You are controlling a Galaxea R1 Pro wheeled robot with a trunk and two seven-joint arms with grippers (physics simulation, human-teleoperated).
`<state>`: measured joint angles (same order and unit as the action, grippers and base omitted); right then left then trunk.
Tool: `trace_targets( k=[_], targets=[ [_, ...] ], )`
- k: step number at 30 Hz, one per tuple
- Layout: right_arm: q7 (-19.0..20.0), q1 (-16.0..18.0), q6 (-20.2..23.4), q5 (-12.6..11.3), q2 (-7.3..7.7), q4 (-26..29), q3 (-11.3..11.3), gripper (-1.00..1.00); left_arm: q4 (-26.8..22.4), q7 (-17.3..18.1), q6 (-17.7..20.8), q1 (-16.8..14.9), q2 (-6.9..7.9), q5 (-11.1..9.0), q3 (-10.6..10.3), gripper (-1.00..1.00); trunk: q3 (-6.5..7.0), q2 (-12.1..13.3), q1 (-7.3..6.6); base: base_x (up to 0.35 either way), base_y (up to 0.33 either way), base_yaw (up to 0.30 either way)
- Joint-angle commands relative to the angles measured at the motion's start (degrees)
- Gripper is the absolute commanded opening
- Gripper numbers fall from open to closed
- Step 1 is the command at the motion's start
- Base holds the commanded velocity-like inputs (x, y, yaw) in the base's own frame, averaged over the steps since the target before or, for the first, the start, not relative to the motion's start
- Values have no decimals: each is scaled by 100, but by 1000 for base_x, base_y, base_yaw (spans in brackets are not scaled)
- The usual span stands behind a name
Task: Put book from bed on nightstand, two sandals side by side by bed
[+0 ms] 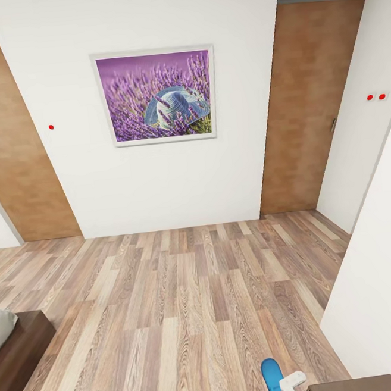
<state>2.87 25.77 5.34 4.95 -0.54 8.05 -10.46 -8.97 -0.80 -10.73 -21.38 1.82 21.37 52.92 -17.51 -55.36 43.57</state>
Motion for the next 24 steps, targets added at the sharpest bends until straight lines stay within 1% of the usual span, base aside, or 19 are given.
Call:
trace_targets(
  k=[1,17,24],
  targets=[
    [12,1,37,50,1,13,-6,-100,9,-8,-26,-6,1,60,43,100,-7,-5,0,0,0,0],
    [12,3,37,50,1,12,-9,-100,9,-8,-26,-6,0,60,43,100,-8,-5,0,0,0,2],
    [12,0,37,50,6,13,-9,-100,9,-8,-26,-6,2,60,43,100,-34,-5,0,0,0,98]
  ],
)
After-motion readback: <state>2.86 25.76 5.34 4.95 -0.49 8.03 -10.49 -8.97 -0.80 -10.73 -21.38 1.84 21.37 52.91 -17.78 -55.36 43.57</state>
